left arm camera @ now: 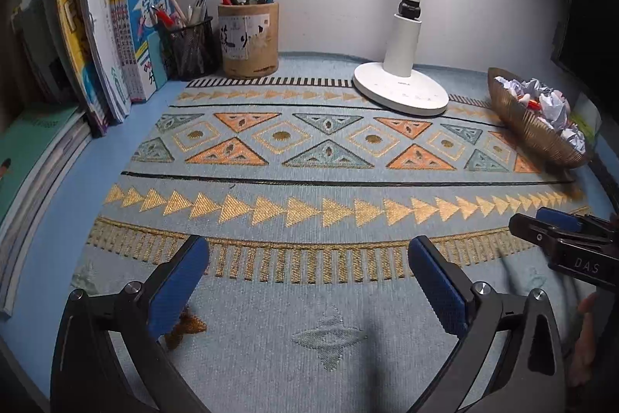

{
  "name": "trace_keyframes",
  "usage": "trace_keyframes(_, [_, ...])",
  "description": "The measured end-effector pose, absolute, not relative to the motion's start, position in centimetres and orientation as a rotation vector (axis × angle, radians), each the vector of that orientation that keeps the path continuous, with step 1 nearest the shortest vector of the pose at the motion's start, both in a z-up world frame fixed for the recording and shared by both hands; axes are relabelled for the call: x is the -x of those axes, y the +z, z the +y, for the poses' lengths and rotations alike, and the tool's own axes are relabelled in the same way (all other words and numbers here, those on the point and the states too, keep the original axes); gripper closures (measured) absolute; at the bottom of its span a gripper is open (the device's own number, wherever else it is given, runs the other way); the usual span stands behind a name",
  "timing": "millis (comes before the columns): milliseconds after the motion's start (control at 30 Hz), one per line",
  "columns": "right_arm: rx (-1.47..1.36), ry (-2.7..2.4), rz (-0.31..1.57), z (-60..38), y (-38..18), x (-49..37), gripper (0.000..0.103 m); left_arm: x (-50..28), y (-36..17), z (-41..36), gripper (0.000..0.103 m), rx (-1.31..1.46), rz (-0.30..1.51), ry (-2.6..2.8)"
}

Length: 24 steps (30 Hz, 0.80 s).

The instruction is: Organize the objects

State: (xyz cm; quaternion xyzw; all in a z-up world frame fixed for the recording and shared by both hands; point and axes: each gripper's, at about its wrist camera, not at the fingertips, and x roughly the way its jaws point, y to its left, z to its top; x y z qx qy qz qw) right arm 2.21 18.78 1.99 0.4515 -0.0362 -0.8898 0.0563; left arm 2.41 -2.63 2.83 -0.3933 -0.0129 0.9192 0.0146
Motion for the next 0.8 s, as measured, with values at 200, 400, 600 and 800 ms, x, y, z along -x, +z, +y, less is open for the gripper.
trace_keyframes(200, [-1.401, -2.756, -0.099, 19.7, 0.7, -1.4, 0.038, 0.1, 0.9, -2.9, 0.001, 1.343, -0.054, 2.861])
trace_keyframes(400, [-1.420, -2.787, -0.041, 19.5, 0.5, -1.1, 0.019, 1.6, -0.3, -2.8, 0.001, 1.463, -0.041, 2.812])
trace_keyframes(600, [-1.431, -2.819, -0.063, 19.9, 0.5, -1.0, 0.018, 1.6, -0.6, -2.8, 0.001, 1.475, -0.039, 2.814])
trace_keyframes(800, [-1.437, -2.822, -0.072, 20.1, 0.4, -1.0, 0.018, 1.8, 0.0, -3.4, 0.001, 1.461, -0.068, 2.863])
